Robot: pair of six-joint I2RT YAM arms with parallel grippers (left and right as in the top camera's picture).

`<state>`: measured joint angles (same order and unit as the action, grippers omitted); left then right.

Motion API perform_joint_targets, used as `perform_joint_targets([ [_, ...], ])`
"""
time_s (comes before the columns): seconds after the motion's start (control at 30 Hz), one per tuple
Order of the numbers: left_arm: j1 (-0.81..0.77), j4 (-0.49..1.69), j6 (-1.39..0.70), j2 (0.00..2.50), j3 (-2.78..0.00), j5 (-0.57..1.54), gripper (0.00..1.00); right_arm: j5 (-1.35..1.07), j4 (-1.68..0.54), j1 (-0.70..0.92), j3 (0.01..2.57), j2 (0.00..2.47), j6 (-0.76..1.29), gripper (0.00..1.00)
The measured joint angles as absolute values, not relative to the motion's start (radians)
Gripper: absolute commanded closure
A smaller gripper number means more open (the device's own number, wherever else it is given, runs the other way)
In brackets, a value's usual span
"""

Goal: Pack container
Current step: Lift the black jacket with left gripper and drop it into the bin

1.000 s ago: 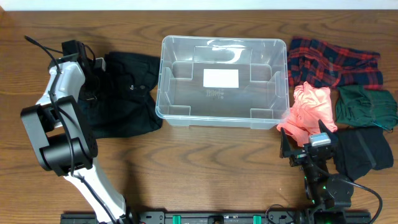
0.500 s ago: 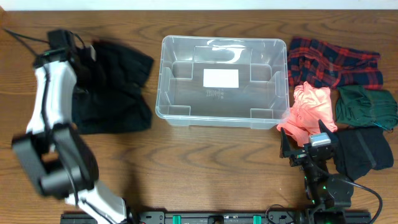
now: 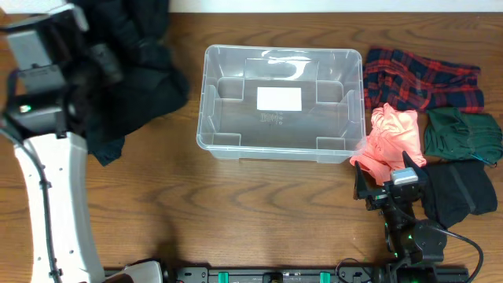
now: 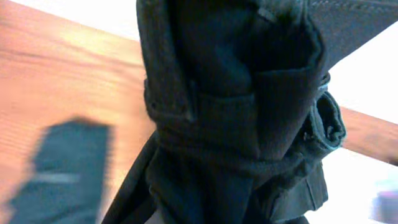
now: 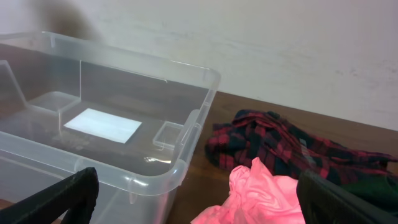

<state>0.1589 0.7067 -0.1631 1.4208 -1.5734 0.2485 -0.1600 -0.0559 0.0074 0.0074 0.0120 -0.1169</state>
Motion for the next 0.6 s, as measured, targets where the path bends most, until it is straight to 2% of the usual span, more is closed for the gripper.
perform_joint_targets([
  [0.3,-0.111,0.631,-0.45,1.459,-1.573,0.323,0.94,-0.16,-0.056,0.007,0.007,0.012,-0.117,0.01],
  [0.6,-0.282,0.616,-0.536,1.62,-1.573,0.339,0.94,-0.16,-0.056,0.007,0.007,0.012,-0.117,0.01],
])
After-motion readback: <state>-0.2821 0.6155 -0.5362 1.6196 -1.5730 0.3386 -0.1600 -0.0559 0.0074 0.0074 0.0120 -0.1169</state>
